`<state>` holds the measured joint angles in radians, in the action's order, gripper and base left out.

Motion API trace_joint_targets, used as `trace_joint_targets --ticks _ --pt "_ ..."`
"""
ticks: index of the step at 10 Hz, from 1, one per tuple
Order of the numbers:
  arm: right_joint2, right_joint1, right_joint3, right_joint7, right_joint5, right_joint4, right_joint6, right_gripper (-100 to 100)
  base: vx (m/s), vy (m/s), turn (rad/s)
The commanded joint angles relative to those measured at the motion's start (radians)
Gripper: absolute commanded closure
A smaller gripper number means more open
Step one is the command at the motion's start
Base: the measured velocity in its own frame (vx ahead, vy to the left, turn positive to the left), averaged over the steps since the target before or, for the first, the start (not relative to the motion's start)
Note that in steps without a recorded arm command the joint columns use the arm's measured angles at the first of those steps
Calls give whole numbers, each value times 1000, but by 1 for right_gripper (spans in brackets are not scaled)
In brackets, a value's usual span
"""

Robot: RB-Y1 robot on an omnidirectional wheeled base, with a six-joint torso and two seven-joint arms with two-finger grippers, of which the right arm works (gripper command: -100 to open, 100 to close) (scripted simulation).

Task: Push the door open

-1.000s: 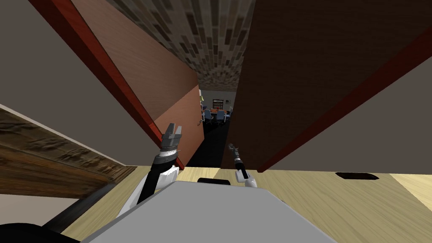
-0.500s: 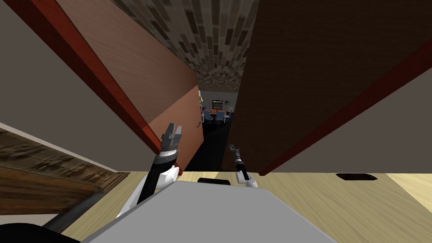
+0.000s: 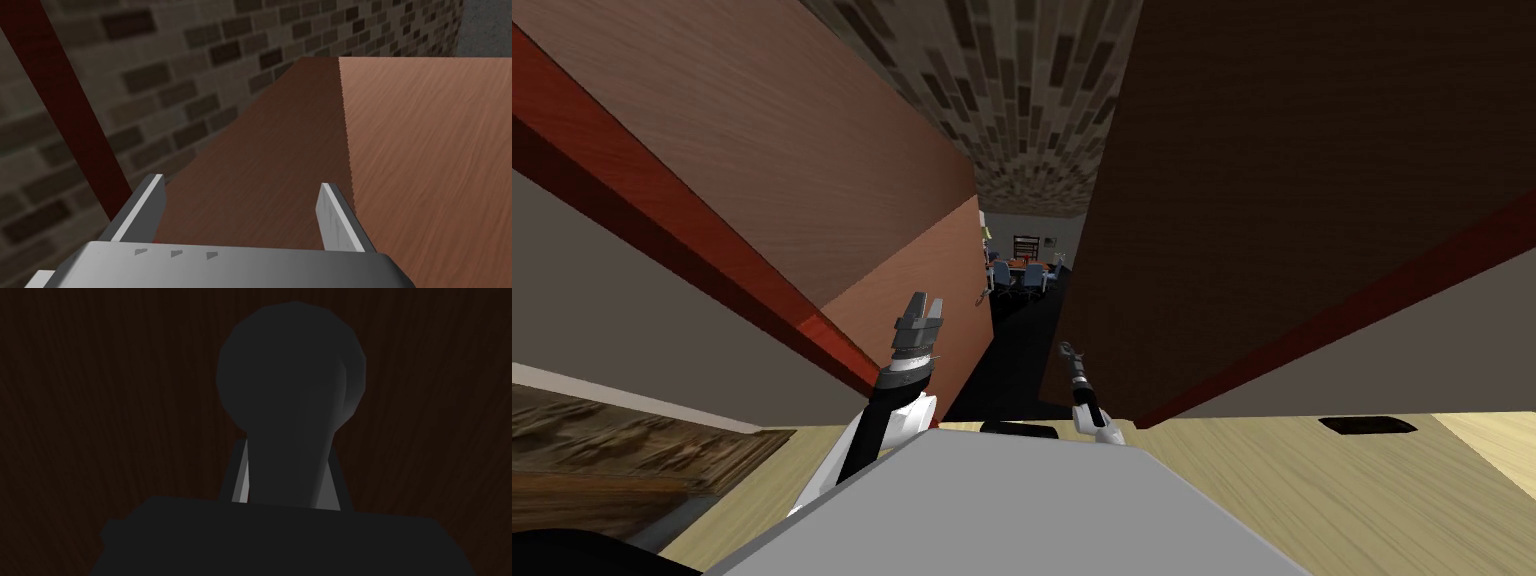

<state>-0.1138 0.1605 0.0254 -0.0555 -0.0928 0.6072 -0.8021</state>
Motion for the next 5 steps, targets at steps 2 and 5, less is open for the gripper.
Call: trace_joint_targets --ticks 2,5 --pt "-15 17 30 6 -16 -31 -17 100 129 40 -33" --pt "-20 15 64 21 -35 -36 -18 100 192 78 -60"
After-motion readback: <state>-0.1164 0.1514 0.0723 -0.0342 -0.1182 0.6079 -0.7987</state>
